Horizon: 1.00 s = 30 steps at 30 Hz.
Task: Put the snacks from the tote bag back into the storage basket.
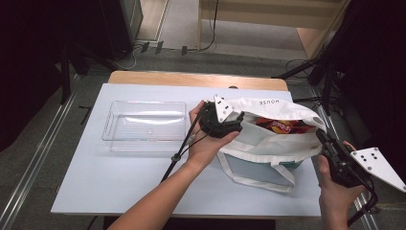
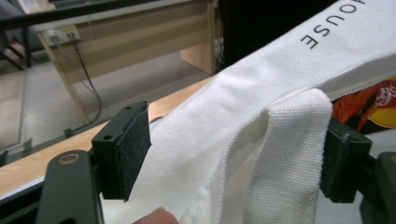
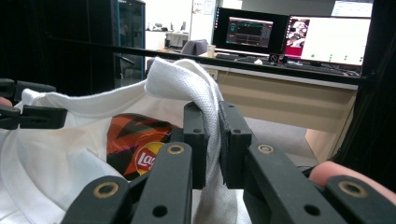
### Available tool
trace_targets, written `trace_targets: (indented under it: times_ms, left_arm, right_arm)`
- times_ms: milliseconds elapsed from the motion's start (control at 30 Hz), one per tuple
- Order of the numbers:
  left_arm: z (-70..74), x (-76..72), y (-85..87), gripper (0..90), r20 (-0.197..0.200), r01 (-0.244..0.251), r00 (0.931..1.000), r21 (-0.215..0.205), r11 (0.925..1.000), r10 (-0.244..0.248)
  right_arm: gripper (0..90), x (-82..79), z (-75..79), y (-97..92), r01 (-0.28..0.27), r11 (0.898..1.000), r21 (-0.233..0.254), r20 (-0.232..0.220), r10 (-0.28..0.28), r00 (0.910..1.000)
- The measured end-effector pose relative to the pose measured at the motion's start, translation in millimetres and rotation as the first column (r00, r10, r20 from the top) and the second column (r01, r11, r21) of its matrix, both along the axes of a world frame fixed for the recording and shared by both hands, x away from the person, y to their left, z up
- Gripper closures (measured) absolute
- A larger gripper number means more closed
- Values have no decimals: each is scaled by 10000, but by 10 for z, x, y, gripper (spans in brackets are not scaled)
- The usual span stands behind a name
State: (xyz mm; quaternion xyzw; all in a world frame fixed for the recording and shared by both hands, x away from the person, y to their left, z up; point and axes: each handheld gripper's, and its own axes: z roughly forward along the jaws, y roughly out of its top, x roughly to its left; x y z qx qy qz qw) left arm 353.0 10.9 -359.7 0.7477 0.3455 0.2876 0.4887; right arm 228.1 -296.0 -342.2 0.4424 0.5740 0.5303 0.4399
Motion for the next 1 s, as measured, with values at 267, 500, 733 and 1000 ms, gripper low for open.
trace_targets:
  times_ms: [267, 500, 733, 1000]
  left_arm:
    - [30, -64, -9, 770, -50, 753, 9972, 178, 9970, -753]
    - [328, -122, 150, 843, -13, 1533, 9878, -1761, 9724, -1559]
    - [608, -295, 232, 847, 311, 2046, 9787, -2273, 9521, -2029]
    - [919, -637, 474, 846, 663, 2663, 9637, -3131, 9116, -2587]
  right_arm:
    - [628, 37, -30, -24, 917, 9958, 7, -324, -917, 9953]
    - [614, 118, -97, -104, 847, 9964, -30, -1327, -843, 9876]
    - [834, 21, 37, -50, 415, 9981, -458, -397, -434, 9983]
    - [835, -162, 344, 52, 68, 9993, -361, 981, -32, 9952]
